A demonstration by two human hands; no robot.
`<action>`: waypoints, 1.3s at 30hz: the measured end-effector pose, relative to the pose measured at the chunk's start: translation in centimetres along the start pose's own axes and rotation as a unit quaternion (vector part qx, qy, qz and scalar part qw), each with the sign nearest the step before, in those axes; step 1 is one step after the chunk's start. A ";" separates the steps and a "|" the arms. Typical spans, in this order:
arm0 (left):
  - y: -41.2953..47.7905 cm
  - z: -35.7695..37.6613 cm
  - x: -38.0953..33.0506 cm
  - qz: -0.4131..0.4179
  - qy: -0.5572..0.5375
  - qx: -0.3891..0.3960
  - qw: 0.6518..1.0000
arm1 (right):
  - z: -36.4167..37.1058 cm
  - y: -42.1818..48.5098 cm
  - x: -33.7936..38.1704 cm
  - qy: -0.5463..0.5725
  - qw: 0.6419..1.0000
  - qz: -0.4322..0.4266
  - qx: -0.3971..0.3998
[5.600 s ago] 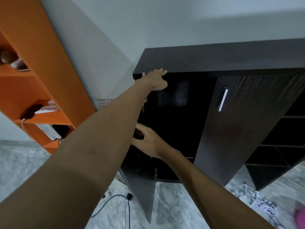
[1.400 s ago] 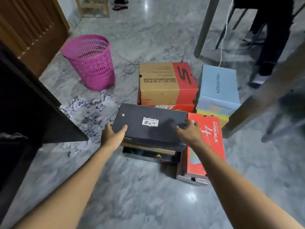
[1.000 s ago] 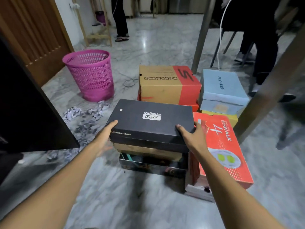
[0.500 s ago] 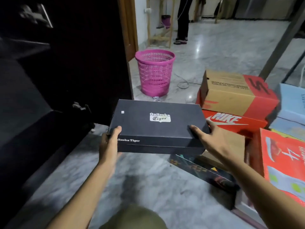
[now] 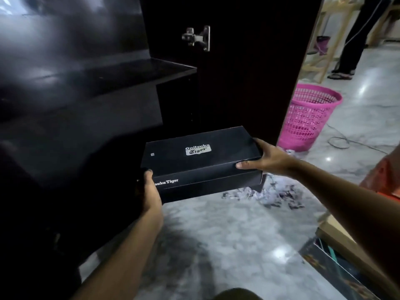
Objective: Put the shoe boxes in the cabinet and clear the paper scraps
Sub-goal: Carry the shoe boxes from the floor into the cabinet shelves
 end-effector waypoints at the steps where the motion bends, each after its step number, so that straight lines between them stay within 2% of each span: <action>1: 0.9 -0.6 -0.3 0.015 -0.010 -0.016 1.000 | 0.8 1.5 0.1 -0.005 1.000 -0.004 0.005; 6: 5.5 -5.2 0.1 0.069 0.024 -0.089 0.993 | 7.1 6.7 -1.0 0.037 0.999 -0.021 0.007; 10: 5.9 -9.4 0.1 0.124 0.054 -0.142 0.981 | 13.8 10.0 -2.8 0.081 0.995 0.014 0.054; 12: 5.5 -11.6 1.2 0.115 0.052 -0.173 0.977 | 16.7 11.2 -2.6 0.078 0.994 0.010 0.072; 15: 5.9 -14.5 4.0 0.057 0.067 -0.221 0.971 | 20.0 12.9 -2.2 0.039 0.995 -0.025 0.083; 23: 8.9 -17.3 5.9 0.055 -0.013 -0.218 0.974 | 26.5 15.9 -1.9 0.005 0.996 -0.046 0.078; 27: 12.8 -18.1 7.6 0.060 -0.045 -0.154 0.985 | 28.7 17.0 -0.7 0.029 0.996 -0.063 0.053; 30: 13.6 -18.4 7.8 0.017 0.022 -0.157 0.987 | 30.3 17.5 -0.8 0.011 0.996 -0.075 0.045; 34: 11.3 -17.3 5.4 0.001 0.156 -0.228 0.961 | 32.0 18.0 -1.4 0.021 0.995 -0.080 0.050; 37: 10.0 -14.5 5.0 0.032 0.320 -0.166 0.932 | 32.5 18.4 -1.3 -0.001 0.996 -0.080 0.041; 39: 10.1 -13.3 5.4 0.081 0.454 -0.108 0.881 | 32.6 18.2 -1.1 -0.051 0.994 -0.096 0.025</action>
Point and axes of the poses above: each hand's wrist, its own y-axis towards the middle knuckle, its own z-axis out of the palm, x = y × z, the point moved 9 cm from there along y, towards the middle knuckle
